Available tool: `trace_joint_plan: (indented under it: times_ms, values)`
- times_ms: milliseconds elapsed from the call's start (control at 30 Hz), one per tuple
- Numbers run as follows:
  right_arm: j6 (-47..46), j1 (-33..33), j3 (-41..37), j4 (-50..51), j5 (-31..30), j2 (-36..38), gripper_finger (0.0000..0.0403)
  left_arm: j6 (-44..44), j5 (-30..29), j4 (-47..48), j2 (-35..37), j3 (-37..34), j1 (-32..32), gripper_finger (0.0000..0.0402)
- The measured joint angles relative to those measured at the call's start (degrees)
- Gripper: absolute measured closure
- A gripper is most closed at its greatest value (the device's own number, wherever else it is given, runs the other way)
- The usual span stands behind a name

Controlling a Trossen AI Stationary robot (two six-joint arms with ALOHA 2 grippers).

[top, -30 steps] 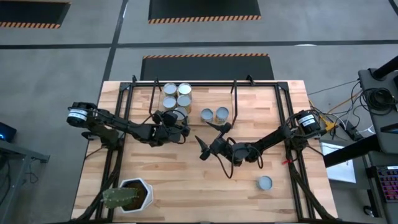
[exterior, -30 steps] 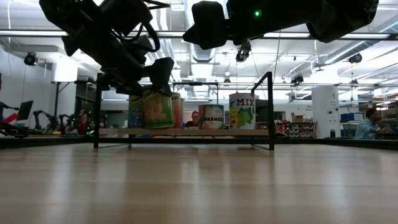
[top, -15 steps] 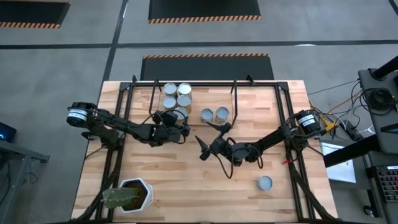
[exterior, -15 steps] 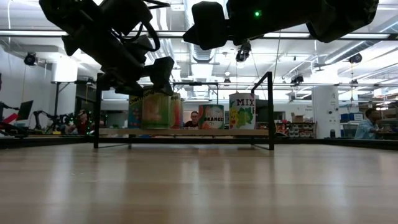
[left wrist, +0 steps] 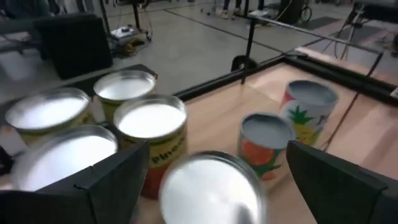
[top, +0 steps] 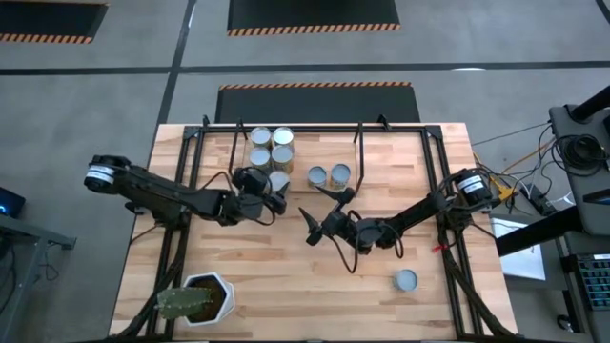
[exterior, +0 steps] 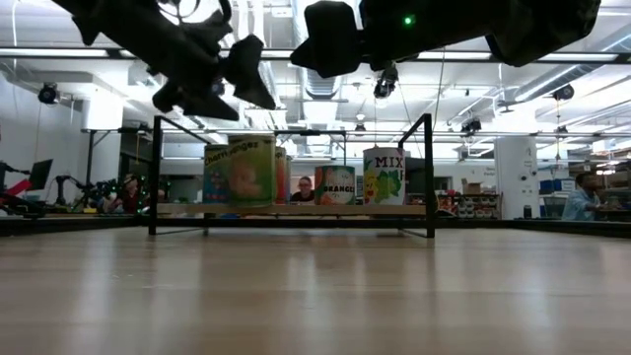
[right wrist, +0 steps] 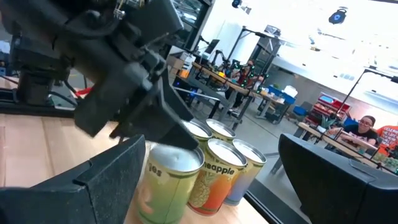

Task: Pick and place cans onto a shelf
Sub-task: Put the large canned oranges on the shelf

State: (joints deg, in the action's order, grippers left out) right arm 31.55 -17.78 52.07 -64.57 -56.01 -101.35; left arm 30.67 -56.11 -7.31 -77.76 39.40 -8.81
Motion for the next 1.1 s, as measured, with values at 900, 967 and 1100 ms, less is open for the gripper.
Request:
trace_joint_plan:
  times_ms: [900, 967, 1100]
  values:
    - [-23.1, 3.5, 1.3, 31.6, 33.1, 3.7, 0.007, -3.2, -3.8, 8.9, -4.8, 2.6, 2.7, 0.0074]
    - [-26.2, 5.6, 1.5, 35.7, 35.7, 3.2, 0.009, -3.1, -3.8, 8.9, -4.8, 2.6, 2.7, 0.0074]
    - [-29.4, 8.9, 2.6, 33.2, 41.8, -0.5, 0.0155, -3.1, -4.1, 8.9, -4.8, 2.6, 2.7, 0.0074]
